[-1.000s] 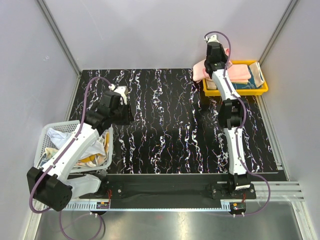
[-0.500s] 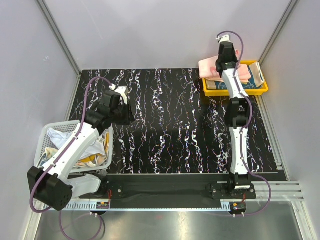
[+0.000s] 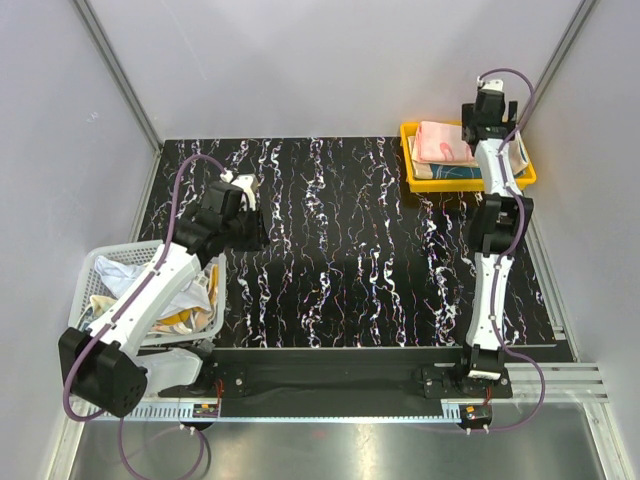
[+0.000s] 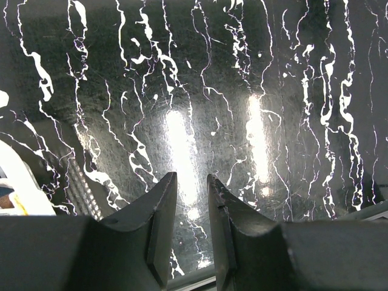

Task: Fold and stack the towels
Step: Neatly place the folded towel into the bin, then grab crumpled towel

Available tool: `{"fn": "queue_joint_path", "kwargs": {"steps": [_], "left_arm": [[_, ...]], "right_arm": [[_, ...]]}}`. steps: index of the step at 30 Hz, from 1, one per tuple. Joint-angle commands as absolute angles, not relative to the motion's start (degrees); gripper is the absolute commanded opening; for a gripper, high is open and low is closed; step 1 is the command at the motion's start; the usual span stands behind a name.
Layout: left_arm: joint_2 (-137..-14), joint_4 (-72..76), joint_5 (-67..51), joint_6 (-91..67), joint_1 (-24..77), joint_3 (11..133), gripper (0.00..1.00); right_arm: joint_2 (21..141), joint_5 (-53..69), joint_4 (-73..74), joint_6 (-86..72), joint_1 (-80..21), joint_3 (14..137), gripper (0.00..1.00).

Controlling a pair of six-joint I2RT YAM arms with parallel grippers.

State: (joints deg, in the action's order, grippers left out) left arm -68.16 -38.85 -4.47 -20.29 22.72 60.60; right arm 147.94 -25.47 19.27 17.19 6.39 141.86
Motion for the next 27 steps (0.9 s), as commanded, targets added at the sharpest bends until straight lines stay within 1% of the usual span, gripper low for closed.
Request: {"fn": "queue_joint_path", "kwargs": {"steps": [1, 6, 9, 12, 13, 14, 15, 16, 18, 19, 20, 22, 23, 24, 25, 27], "left_arm": [[-68.2, -36.3, -5.45, -19.25, 22.24, 60.64, 0.31], [-67.76, -36.12, -5.1, -19.51, 21.27, 60.73, 0.31], [-67.59, -36.21, -4.13, -19.95, 20.48, 61.08, 0.32], [-67.24, -36.65, -0.8, -20.74, 19.95, 61.43, 0.34], [-67.06, -36.91, -0.18, -21.18, 19.95, 61.7, 0.35], [-67.06, -37.44, 4.61, -22.05, 19.69, 61.96, 0.37], [-66.97, -38.92, 6.66, -24.5, 19.17, 62.48, 0.4], [-66.71, -40.07, 9.03, -26.17, 18.81, 62.93, 0.44], [-65.92, -43.57, 16.93, -31.43, 17.67, 63.45, 0.5], [-65.57, -45.07, 20.01, -33.64, 16.97, 63.37, 0.51], [-65.04, -46.57, 24.82, -37.49, 16.01, 63.37, 0.51], [-64.69, -51.23, 28.11, -40.85, 12.23, 63.02, 0.54], [-64.34, -52.55, 31.78, -44.0, 10.91, 62.67, 0.59], [-64.25, -54.91, 33.73, -45.6, 7.94, 62.14, 0.61], [-64.16, -55.98, 35.05, -46.83, 6.08, 61.62, 0.62], [-63.72, -57.39, 38.22, -49.47, 1.0, 59.77, 0.62]], "right_arm": [[144.06, -21.36, 21.35, 9.86, 4.75, 146.51, 1.0], [137.3, -15.66, 26.44, 0.38, 4.66, 145.64, 1.0], [131.94, -10.29, 29.35, -7.17, 4.31, 141.87, 1.0], [124.47, -7.21, 29.97, -11.58, 2.39, 132.92, 1.0], [122.28, -6.86, 29.88, -12.38, 1.33, 127.24, 1.0], [117.64, -5.9, 29.36, -13.09, 0.36, 123.96, 1.0], [115.16, -5.71, 28.83, -13.97, -3.04, 120.53, 1.0], [112.7, -5.89, 28.31, -14.76, -4.56, 113.54, 1.0], [105.41, -3.52, 25.76, -16.95, -9.72, 106.03, 1.0], [103.21, -3.69, 25.14, -18.09, -11.41, 98.95, 1.0], [99.27, -1.52, 22.96, -19.06, -13.6, 95.48, 1.0], [96.08, -1.41, 21.63, -20.91, -18.77, 86.89, 1.0], [93.54, -0.19, 20.23, -22.14, -20.29, 84.23, 1.0], [92.47, -0.09, 19.69, -22.84, -21.78, 81.85, 1.0], [91.59, -0.09, 18.99, -23.63, -23.36, 77.56, 1.0], [89.74, 2.55, 16.7, -24.95, -26.97, 74.19, 1.0]]}}
